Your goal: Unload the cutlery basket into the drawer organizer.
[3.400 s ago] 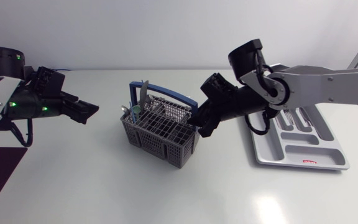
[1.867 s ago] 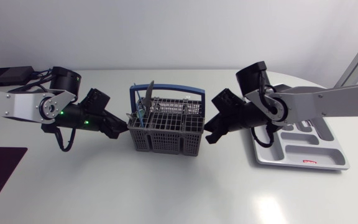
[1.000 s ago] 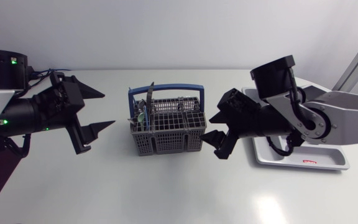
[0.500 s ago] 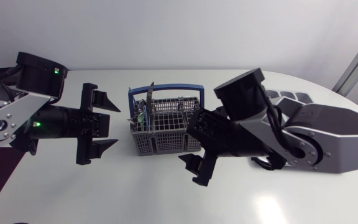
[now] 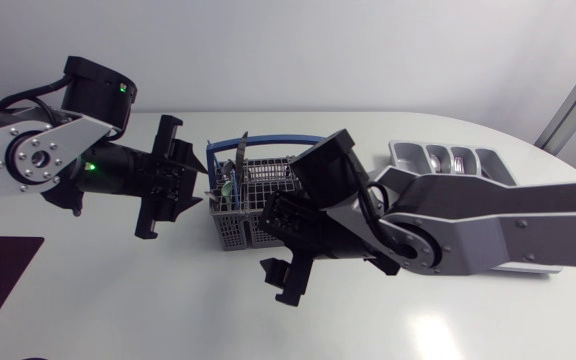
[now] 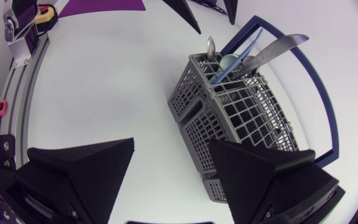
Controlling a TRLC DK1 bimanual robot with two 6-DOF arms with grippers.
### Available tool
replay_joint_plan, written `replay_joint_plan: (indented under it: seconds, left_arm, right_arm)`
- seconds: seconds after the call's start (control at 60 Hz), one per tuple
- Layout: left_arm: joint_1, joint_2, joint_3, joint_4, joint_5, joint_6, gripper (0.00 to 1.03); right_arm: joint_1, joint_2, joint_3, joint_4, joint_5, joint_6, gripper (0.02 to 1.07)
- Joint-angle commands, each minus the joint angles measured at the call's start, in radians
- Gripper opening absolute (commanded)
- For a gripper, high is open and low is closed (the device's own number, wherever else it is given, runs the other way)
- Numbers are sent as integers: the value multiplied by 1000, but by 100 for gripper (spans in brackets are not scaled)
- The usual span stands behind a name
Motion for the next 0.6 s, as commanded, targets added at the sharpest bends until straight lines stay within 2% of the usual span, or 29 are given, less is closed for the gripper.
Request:
replay_joint_plan:
  seconds: [0.0,0.317,0.583]
  left_arm:
    - [-5,28,23,-4,-1,61,35]
    - [-7,56,-15,81,1,111,35]
    - [-5,64,-24,76,-1,130,35]
  right_arm:
    - [9,23,25,14,7,-14,89]
    - [4,31,27,15,7,-15,89]
    - [4,37,27,23,7,-15,89]
